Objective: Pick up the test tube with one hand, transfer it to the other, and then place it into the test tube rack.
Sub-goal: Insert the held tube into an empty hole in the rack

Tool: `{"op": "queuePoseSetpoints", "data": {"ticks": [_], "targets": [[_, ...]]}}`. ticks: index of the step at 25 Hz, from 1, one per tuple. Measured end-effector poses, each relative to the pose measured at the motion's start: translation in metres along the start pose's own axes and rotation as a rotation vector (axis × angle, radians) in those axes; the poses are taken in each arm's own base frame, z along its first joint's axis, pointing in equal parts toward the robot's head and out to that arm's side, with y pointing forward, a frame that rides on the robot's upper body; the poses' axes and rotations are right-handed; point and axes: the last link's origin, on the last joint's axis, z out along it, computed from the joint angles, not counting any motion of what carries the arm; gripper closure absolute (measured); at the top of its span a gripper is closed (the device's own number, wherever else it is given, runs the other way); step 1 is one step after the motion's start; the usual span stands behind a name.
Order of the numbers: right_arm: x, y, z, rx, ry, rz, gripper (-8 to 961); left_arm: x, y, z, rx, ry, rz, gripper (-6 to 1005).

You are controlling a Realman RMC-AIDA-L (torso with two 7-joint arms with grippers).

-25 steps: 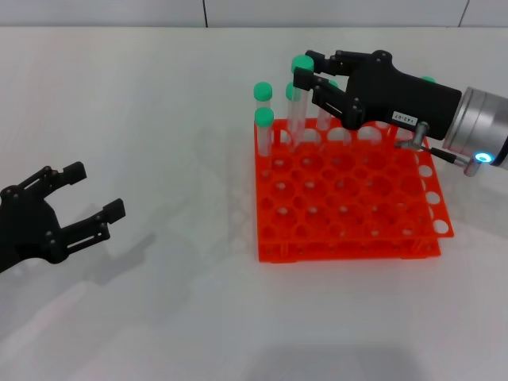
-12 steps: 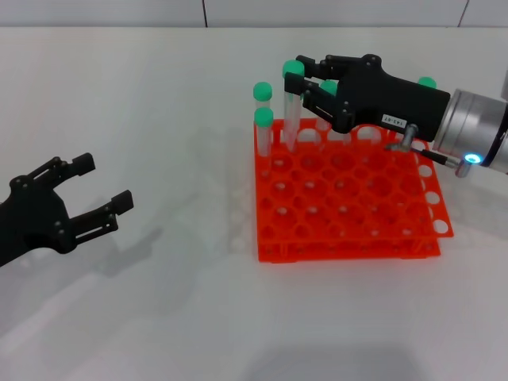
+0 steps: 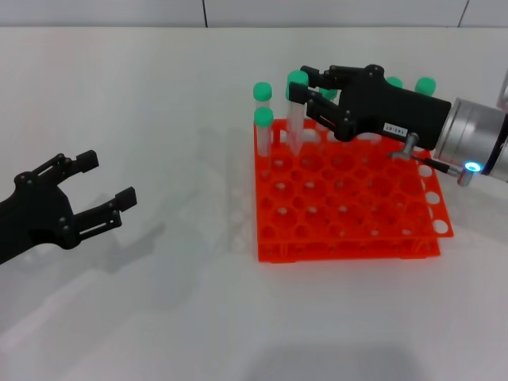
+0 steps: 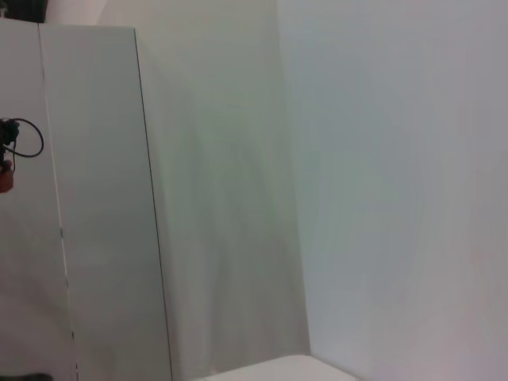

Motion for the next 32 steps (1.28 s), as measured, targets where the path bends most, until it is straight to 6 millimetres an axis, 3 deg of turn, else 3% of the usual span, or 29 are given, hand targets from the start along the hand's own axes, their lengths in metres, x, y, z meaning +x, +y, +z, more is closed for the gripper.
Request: {"op": "queuePoseSetpoints", "data": {"ticks": [32], "targets": [[0.020, 0.000, -0.007, 0.035, 0.091, -0.027, 667, 0.003, -0.002, 0.008, -0.010, 0.005, 0.004, 137]]}}
